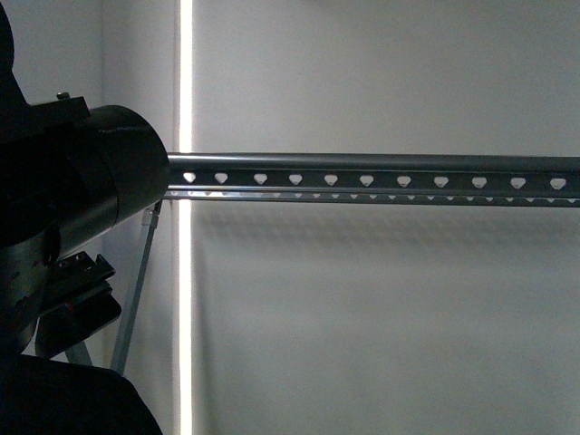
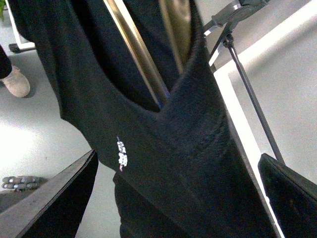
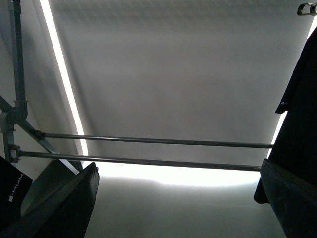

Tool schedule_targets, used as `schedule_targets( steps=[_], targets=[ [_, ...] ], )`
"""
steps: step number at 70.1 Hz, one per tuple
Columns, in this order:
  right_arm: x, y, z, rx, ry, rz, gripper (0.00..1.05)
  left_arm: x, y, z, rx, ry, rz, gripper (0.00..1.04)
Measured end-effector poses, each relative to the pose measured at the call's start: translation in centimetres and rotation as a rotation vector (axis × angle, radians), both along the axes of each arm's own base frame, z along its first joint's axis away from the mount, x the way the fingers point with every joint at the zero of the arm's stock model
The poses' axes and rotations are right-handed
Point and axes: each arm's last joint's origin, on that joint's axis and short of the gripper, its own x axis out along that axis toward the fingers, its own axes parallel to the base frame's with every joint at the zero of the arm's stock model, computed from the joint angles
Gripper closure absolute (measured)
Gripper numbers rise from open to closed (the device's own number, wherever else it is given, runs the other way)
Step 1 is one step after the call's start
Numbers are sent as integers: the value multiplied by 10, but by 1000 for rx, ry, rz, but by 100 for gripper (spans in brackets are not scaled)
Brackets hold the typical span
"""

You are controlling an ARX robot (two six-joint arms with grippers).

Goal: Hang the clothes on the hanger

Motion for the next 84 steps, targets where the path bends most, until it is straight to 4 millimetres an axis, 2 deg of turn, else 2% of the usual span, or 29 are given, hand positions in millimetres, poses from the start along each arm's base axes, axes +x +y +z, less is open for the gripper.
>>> schedule_targets(
  steps=[4, 21, 42, 68, 84],
  targets=[
    [0, 0, 0, 0, 0, 0, 7, -2, -1, -1, -1, 13, 12, 10],
    [0, 0, 0, 0, 0, 0, 7, -8, -5, -3, -26, 21, 46, 50],
    [0, 0, 0, 0, 0, 0, 7, 1, 8, -4, -50, -20, 87, 99],
    [0, 0, 0, 0, 0, 0, 7, -2, 4, -22, -43, -7, 37, 99],
    [0, 0, 0, 0, 0, 0, 7, -10, 1, -4, -54, -112, -46, 99]
  ],
)
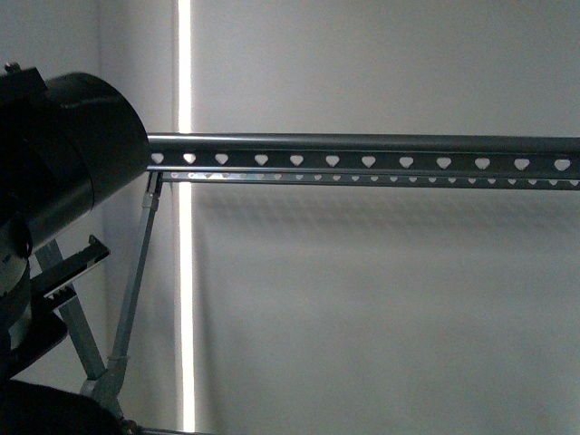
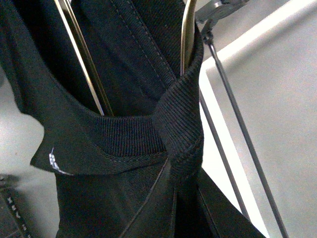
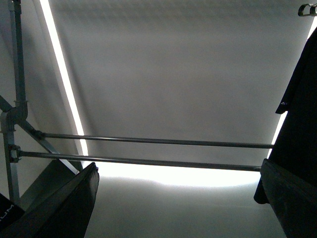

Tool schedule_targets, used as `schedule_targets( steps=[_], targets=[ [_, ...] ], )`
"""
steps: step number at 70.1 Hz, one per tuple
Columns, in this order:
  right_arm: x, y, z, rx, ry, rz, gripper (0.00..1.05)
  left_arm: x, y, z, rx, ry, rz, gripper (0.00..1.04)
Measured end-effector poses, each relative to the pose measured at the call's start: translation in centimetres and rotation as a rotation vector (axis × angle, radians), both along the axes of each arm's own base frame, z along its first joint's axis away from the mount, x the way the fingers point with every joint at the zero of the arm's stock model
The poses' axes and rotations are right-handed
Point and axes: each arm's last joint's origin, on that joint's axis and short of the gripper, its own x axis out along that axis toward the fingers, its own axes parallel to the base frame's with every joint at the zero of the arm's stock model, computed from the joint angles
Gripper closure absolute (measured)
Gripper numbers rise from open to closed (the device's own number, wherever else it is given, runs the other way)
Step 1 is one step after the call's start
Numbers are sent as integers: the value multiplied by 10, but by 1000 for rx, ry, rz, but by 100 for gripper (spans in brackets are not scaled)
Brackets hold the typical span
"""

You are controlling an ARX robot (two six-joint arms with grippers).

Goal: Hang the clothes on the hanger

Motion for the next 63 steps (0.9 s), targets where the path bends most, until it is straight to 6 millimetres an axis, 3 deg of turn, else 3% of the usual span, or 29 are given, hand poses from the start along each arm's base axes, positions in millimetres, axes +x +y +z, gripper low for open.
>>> schedule_targets(
  steps=[31, 47, 63],
  targets=[
    [0, 0, 0, 0, 0, 0, 7, 13, -10, 21, 72, -162, -174, 99],
    [0, 0, 0, 0, 0, 0, 7, 22, -29, 33, 147, -305, -416, 99],
    [0, 0, 0, 0, 0, 0, 7, 6, -36, 30, 278, -405, -731, 99]
  ],
)
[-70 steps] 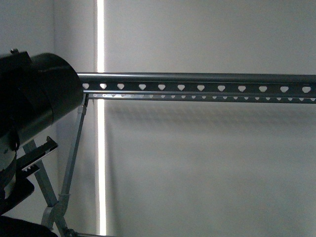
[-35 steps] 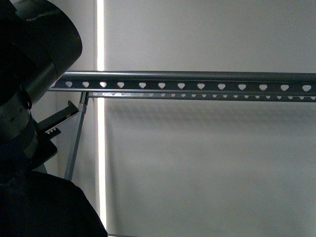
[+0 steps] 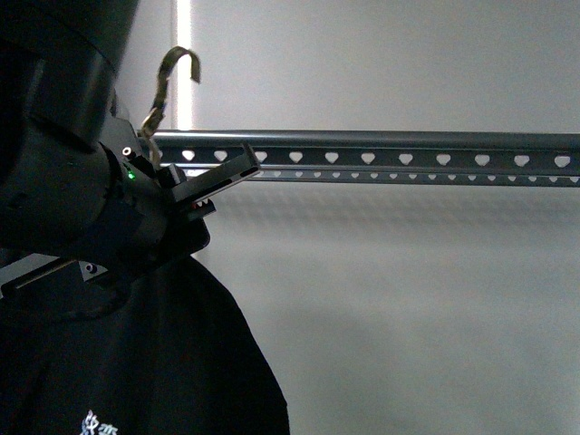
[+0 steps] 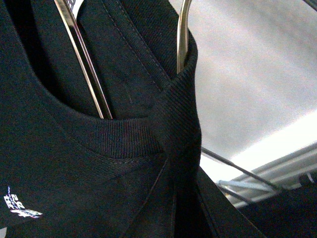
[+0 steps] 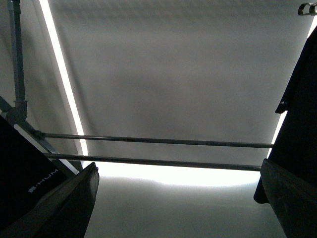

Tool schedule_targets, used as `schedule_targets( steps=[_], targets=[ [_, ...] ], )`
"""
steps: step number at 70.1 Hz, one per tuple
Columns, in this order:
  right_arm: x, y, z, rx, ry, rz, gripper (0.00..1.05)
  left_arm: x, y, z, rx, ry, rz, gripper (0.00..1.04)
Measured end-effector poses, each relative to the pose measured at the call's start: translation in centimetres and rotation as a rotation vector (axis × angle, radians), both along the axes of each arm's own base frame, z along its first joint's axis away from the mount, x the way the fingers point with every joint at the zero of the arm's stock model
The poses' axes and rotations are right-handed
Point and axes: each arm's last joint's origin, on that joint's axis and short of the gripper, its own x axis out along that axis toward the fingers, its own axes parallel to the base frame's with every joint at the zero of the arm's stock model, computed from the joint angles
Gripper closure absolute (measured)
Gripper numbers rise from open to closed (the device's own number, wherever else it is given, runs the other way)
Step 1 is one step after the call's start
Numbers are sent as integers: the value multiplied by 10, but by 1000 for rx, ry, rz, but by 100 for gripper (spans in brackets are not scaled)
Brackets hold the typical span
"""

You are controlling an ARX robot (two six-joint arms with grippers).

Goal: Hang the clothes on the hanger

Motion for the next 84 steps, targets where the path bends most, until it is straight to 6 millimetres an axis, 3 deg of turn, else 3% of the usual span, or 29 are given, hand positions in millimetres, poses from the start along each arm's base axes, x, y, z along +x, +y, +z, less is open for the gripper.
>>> schedule_targets(
  steps=[16, 36, 58, 84],
  targets=[
    [0, 0, 0, 0, 0, 0, 7, -40, 6, 8, 216, -120, -575, 99],
    [0, 0, 0, 0, 0, 0, 7, -42, 26, 4, 448, -220, -959, 99],
    [0, 0, 0, 0, 0, 0, 7, -20, 30, -8, 863, -281, -1028, 99],
    [0, 0, 0, 0, 0, 0, 7, 21, 4, -7, 1211, -402, -956, 99]
  ],
)
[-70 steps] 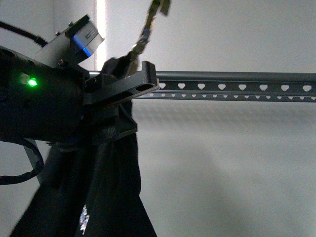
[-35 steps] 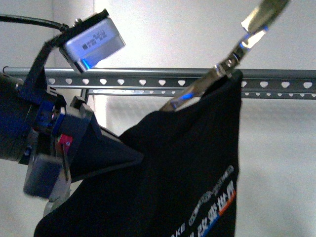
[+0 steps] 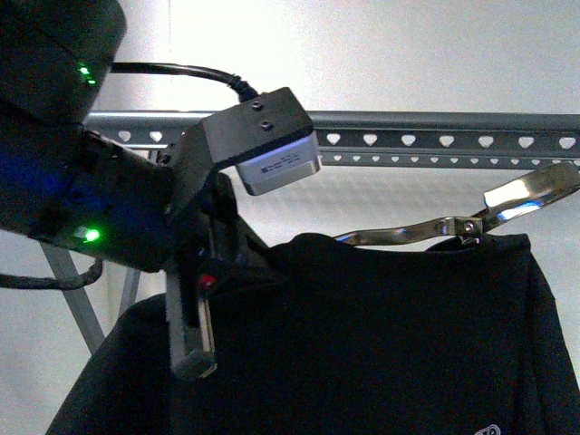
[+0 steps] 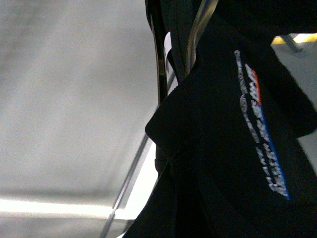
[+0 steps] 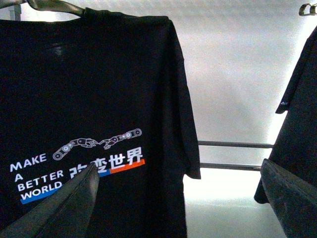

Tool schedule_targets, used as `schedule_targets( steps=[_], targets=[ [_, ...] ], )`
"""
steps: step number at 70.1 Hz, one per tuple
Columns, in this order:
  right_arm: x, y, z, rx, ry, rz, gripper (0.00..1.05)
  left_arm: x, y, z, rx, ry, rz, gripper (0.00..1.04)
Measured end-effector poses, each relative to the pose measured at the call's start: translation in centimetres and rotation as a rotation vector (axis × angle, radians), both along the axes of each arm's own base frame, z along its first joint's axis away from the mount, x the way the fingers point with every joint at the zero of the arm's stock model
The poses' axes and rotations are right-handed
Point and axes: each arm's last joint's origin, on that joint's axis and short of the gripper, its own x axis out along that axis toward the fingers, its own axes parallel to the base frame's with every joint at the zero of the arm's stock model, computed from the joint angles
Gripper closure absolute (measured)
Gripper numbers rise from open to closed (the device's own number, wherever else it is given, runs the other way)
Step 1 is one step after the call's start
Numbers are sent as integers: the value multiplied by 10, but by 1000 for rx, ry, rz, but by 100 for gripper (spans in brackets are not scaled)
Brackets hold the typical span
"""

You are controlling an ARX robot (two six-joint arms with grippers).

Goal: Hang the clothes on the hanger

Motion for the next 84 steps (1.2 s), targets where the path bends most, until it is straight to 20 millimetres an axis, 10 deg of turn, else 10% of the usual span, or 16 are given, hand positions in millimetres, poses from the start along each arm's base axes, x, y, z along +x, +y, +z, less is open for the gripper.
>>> schedule_targets(
  steps=[51, 84],
  targets=[
    [0, 0, 0, 0, 0, 0, 7, 17, -47, 15, 36, -179, -188, 99],
    [0, 0, 0, 0, 0, 0, 7, 14, -28, 5, 57, -170, -221, 99]
  ],
)
